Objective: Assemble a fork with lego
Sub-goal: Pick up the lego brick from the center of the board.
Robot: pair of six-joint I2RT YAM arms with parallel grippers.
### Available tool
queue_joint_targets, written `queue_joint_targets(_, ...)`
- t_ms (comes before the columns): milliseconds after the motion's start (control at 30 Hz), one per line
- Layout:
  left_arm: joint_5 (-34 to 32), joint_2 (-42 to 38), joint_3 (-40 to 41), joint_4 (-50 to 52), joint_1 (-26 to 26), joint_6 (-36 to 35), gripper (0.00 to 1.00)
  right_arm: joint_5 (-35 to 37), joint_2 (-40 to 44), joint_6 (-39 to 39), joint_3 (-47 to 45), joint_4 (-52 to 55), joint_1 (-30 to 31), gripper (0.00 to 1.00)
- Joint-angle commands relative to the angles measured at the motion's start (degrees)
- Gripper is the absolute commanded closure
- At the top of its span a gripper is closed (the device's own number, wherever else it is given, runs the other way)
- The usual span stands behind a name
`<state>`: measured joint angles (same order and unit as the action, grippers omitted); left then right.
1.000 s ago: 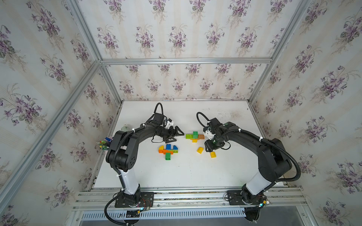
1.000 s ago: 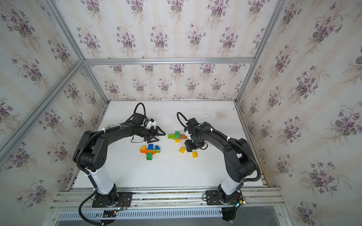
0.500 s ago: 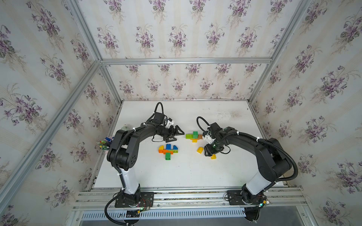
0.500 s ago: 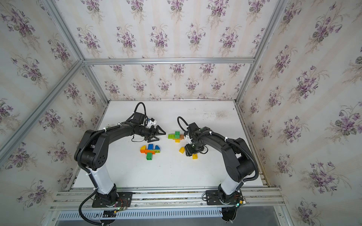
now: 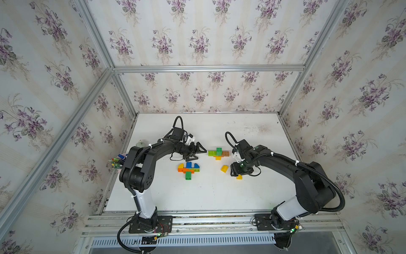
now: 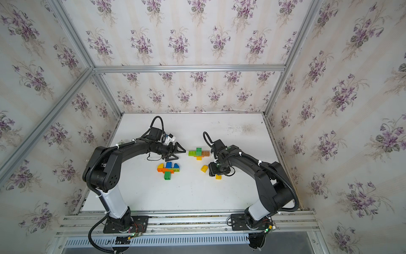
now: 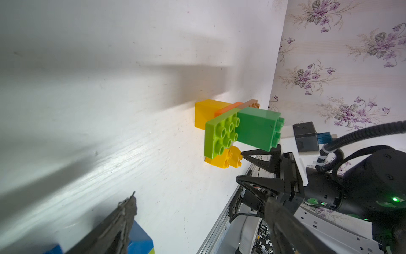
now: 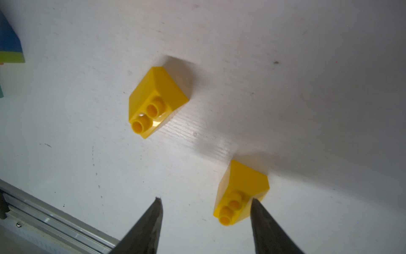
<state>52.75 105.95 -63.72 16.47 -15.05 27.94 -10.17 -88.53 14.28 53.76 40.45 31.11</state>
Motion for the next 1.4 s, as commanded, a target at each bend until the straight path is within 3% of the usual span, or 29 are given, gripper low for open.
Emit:
queue_joint_targets(0, 1.17, -0.22, 0.00, -0.76, -0.01, -0.74, 0.07, 4.37, 0.80, 4.07, 0.03, -2.72, 2.10, 0.36)
queue_joint_targets(533, 1.33, -0.31, 0.62, -0.82, -0.06, -1.22, 0.07, 1.39, -0.90, 2.83, -4.04, -11.23, 1.81, 0.33)
queue_joint_targets(933, 1.39, -0.92, 1.74, -1.39, -0.04, -1.03, 0.07, -2.76, 8.11, 9.55, -12.53, -12.70, 3.60, 0.33)
queue_joint_targets(1367, 1.66, -0.86, 1.95, -0.97, -0.07, -1.20, 0.07, 5.19, 7.57, 8.52, -8.99, -5.99, 5.76, 0.45)
